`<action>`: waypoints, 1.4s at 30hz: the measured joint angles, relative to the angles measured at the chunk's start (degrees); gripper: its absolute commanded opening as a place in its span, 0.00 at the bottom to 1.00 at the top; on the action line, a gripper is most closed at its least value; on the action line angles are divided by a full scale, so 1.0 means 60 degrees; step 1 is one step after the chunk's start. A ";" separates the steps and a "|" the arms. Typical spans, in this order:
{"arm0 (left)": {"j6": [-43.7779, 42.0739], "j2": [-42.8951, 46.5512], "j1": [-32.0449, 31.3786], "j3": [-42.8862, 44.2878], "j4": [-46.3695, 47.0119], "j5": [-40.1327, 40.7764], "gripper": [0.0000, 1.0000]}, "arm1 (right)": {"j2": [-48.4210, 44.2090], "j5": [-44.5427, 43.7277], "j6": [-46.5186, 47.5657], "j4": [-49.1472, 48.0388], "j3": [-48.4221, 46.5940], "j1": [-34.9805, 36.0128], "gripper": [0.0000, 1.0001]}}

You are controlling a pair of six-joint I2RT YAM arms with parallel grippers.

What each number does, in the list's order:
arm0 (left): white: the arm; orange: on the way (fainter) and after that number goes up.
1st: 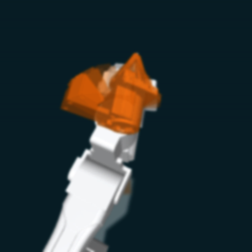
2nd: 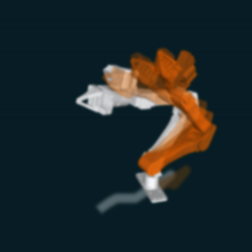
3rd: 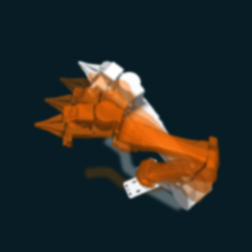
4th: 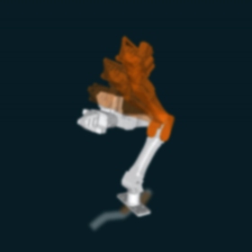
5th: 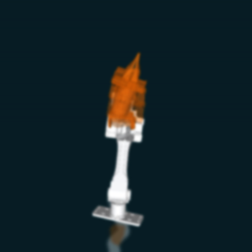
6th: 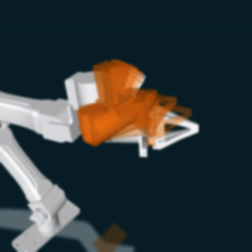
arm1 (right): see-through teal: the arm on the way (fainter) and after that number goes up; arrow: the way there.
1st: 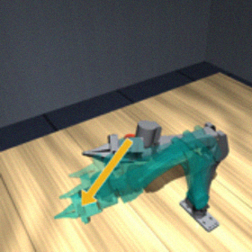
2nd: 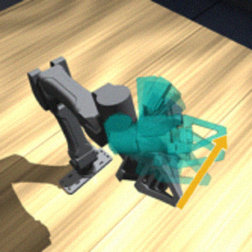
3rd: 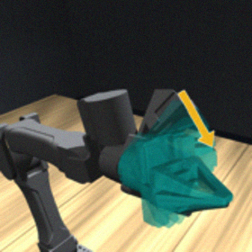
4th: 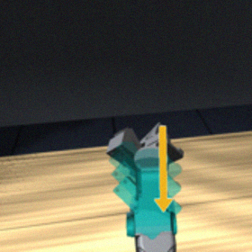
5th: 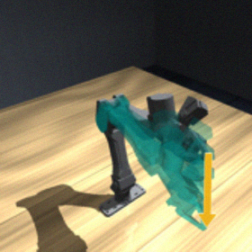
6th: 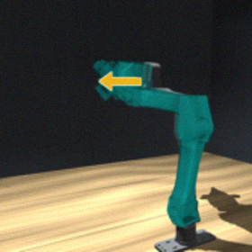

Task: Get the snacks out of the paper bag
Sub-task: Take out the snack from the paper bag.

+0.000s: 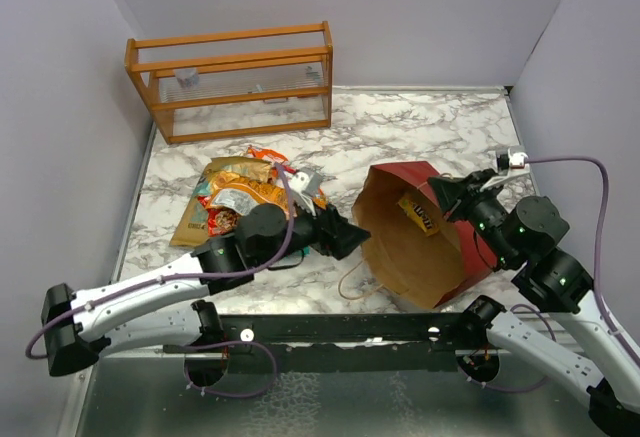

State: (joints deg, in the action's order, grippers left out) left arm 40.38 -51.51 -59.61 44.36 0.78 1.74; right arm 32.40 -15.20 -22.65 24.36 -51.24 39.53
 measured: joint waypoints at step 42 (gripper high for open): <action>0.0951 -0.9235 -0.2291 0.3901 0.1275 0.4116 0.60 | 0.0178 0.0597 0.0324 -0.0572 -0.0149 0.0000 0.02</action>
State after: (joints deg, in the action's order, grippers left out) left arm 46.09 -106.91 -73.36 67.77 8.43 26.44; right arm 33.47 -11.62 -20.71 20.93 -52.14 39.53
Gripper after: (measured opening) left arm 0.520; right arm 0.023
